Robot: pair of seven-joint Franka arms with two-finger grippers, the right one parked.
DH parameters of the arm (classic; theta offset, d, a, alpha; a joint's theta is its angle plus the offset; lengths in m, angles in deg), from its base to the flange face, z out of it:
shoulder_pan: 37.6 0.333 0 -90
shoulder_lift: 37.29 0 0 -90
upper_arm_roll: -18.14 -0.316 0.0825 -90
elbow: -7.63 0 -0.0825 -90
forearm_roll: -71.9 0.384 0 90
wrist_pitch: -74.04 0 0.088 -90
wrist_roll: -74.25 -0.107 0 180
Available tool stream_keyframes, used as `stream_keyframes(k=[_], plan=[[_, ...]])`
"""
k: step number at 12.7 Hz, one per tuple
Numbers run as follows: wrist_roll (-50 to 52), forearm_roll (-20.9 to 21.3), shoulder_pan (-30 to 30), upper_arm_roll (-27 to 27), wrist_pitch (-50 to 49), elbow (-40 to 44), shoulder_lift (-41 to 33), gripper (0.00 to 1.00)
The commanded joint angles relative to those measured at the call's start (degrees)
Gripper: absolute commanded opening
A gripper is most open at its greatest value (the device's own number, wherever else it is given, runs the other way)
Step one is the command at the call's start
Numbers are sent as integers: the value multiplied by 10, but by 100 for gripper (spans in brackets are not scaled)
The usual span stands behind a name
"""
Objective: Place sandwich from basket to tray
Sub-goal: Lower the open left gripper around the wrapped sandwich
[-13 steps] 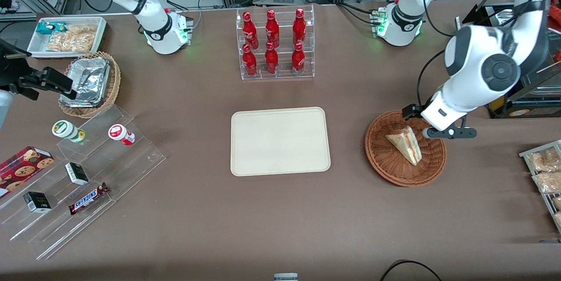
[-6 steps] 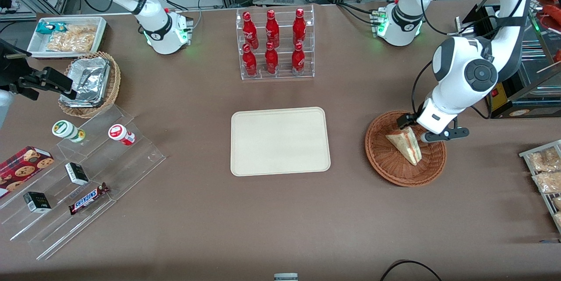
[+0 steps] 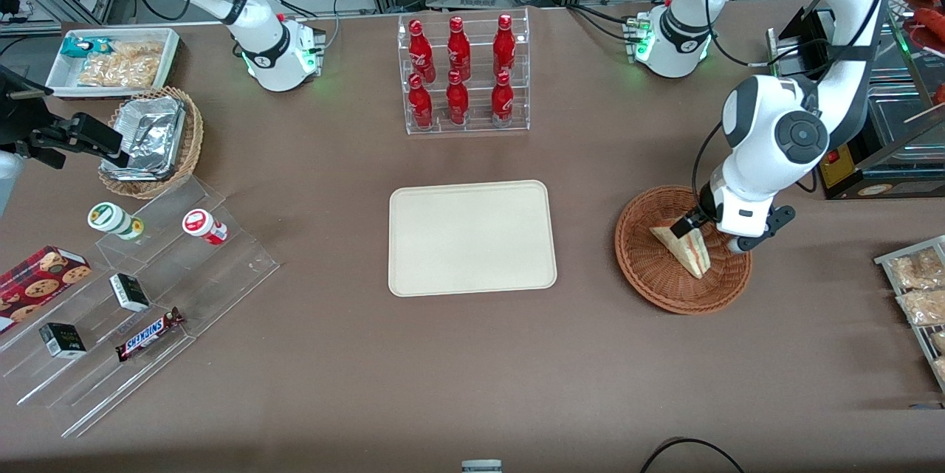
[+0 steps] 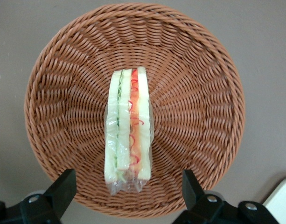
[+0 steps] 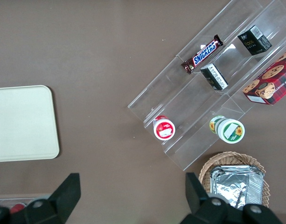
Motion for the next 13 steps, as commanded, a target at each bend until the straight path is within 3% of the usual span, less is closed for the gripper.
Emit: stream_keyframes(k=[1, 8, 9, 10, 11, 12, 13], plan=[[52, -2, 4, 4, 20, -3, 18, 100], [53, -2, 4, 3, 36, 2, 70, 99], [53, -2, 4, 3, 37, 3, 73, 89], [52, -1, 4, -1, 37, 5, 75, 64], [52, -1, 4, -2, 38, 5, 75, 32], [51, 0, 4, -2, 37, 6, 75, 12], [49, 2, 4, -2, 35, 10, 74, 8]])
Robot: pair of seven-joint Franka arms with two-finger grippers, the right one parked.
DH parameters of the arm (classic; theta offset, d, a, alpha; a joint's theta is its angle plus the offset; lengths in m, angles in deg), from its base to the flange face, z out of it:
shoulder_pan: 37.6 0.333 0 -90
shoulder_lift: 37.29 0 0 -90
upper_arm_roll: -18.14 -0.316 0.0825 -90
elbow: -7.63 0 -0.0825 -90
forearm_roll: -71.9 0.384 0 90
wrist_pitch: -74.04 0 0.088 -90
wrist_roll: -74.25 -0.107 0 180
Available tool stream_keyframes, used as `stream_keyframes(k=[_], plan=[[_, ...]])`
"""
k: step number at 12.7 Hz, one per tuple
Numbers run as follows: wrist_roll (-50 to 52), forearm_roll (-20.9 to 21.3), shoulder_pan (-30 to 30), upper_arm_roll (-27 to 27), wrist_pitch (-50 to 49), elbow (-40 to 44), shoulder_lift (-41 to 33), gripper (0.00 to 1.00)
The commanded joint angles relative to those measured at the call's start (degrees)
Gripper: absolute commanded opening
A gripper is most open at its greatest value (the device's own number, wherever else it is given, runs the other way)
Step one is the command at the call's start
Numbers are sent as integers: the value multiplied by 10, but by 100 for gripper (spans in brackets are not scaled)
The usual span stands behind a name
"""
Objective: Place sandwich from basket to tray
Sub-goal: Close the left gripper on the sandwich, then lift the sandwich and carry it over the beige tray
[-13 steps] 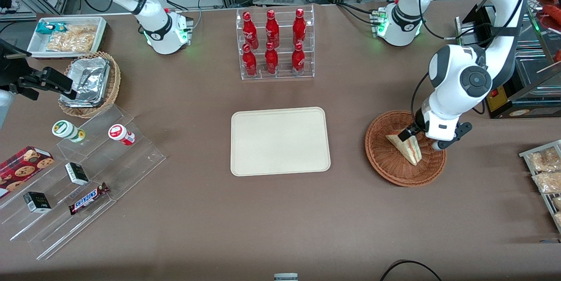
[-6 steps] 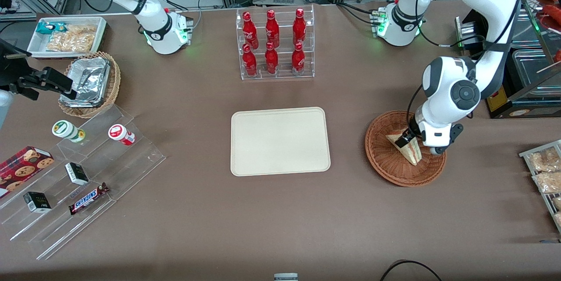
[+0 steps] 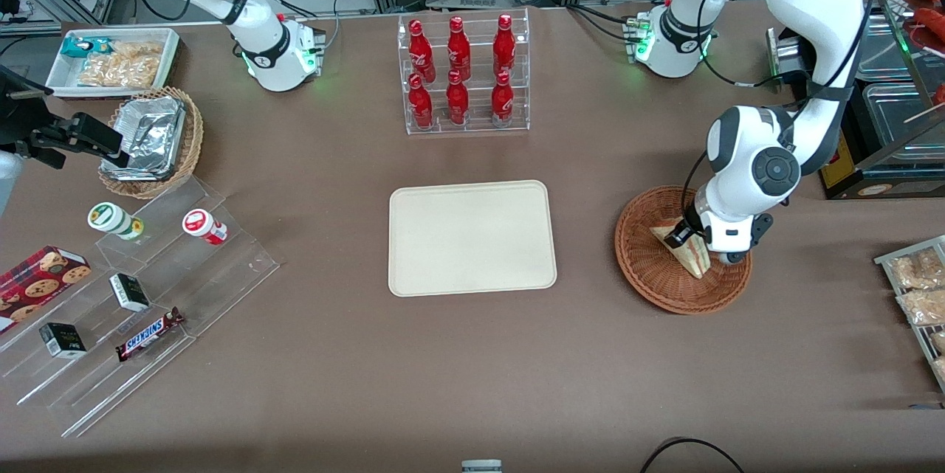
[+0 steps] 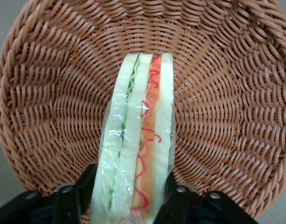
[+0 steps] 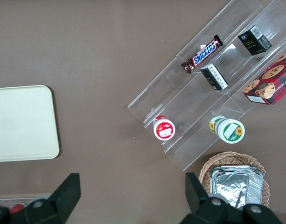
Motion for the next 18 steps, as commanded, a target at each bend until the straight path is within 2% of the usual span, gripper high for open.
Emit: stream_keyframes(k=[1, 5, 8, 10, 12, 18], plan=[[0, 3, 4, 2, 2, 10, -1, 6], [-30, 7, 1, 3, -16, 33, -19, 4], [-77, 9, -8, 12, -138, 98, -27, 1], [-83, 19, -39, 14, -191, 134, -22, 0], [-97, 55, -79, 14, -198, 152, -6, 0], [-104, 53, -188, 15, -231, 241, 62, 0]])
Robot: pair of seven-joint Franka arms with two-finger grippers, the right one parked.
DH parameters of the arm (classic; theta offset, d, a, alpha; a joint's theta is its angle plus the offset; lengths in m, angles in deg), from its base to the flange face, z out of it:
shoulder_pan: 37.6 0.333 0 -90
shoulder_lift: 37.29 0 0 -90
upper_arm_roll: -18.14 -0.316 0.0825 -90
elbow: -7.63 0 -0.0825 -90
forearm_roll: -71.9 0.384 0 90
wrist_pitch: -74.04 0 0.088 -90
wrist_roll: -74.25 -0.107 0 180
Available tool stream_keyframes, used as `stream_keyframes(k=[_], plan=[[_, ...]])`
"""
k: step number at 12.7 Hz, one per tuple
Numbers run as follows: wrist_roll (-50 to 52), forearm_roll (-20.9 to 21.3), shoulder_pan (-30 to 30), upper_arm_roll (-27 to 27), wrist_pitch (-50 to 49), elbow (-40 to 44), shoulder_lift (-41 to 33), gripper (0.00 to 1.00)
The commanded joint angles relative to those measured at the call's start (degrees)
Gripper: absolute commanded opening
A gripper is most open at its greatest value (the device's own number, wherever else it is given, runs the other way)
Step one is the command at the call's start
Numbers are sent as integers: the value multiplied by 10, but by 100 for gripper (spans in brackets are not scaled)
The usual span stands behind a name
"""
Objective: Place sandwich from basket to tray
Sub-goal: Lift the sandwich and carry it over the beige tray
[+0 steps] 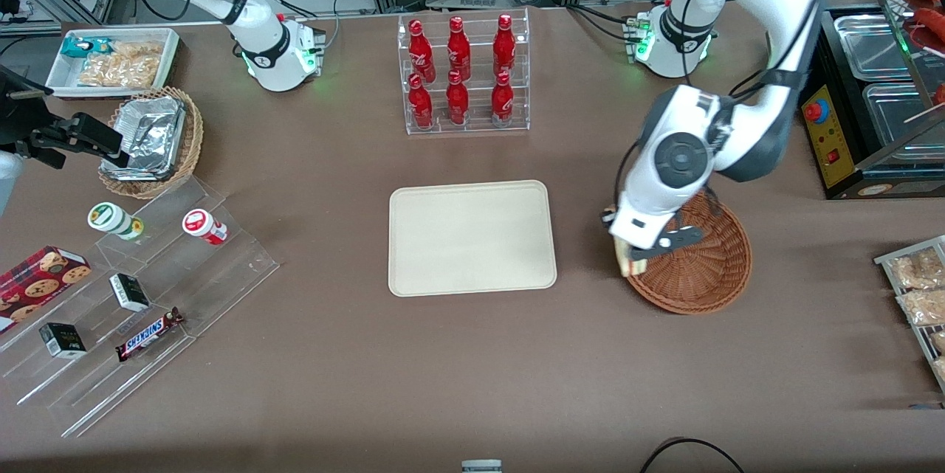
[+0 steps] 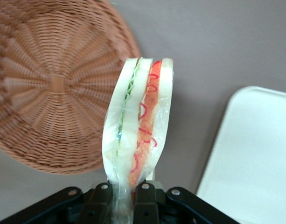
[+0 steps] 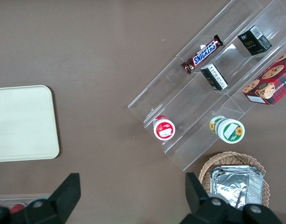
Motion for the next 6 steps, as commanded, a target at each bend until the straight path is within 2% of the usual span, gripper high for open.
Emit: stream_keyframes(k=[1, 6], plan=[[1, 0, -45, -3, -14, 57, 49, 0], [83, -13, -128, 0, -16, 168, 140, 0]])
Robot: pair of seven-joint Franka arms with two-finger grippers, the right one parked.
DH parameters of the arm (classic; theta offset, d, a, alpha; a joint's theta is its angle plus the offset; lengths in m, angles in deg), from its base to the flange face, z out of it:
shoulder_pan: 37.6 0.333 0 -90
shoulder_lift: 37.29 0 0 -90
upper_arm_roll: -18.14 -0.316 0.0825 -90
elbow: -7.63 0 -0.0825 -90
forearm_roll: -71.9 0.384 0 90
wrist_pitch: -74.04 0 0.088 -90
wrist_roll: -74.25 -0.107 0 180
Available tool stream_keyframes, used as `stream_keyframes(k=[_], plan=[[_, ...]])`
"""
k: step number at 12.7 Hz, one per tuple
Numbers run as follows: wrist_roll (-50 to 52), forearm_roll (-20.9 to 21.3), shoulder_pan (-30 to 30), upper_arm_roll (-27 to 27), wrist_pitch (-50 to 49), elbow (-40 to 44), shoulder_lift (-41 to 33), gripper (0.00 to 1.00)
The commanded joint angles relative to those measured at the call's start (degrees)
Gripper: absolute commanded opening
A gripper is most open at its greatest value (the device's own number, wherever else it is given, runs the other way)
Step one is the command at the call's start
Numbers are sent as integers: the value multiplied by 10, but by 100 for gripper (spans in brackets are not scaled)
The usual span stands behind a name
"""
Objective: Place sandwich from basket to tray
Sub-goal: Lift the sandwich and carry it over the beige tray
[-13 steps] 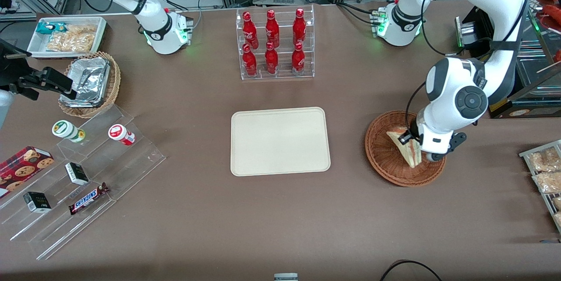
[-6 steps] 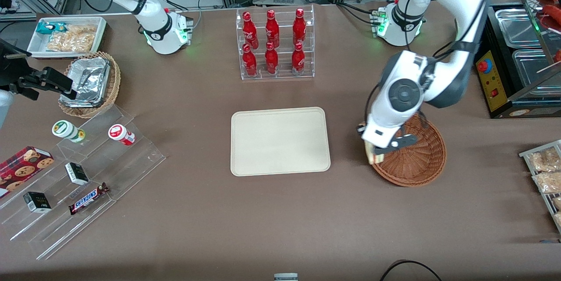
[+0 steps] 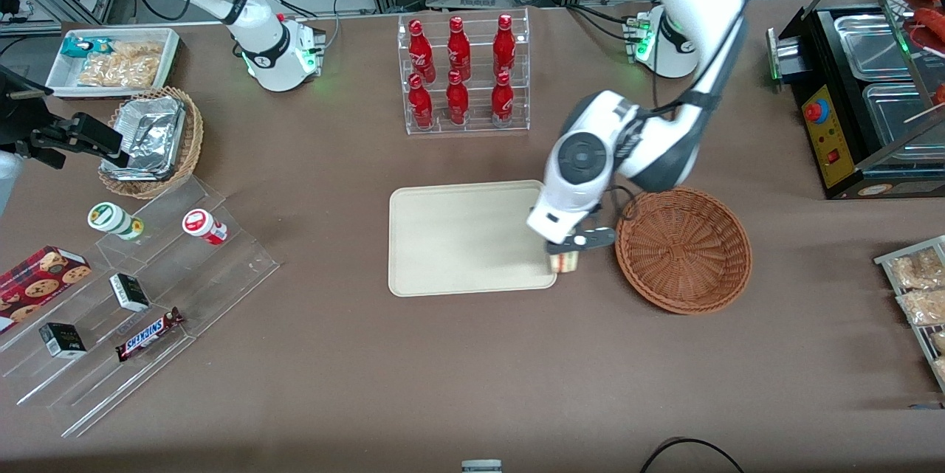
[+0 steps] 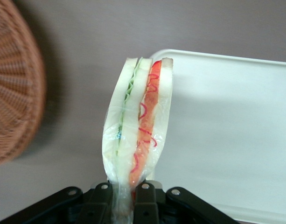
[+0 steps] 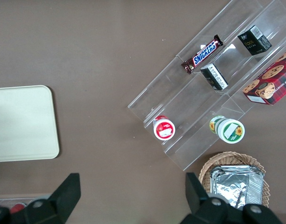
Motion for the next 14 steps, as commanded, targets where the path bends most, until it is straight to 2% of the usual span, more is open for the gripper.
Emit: stream_keyframes(k=[1, 7, 14], plan=[[34, -9, -32, -4, -15, 87, 62, 0], [87, -11, -91, -4, -1, 205, 158, 0], [112, -12, -99, 23, -1, 224, 196, 1]])
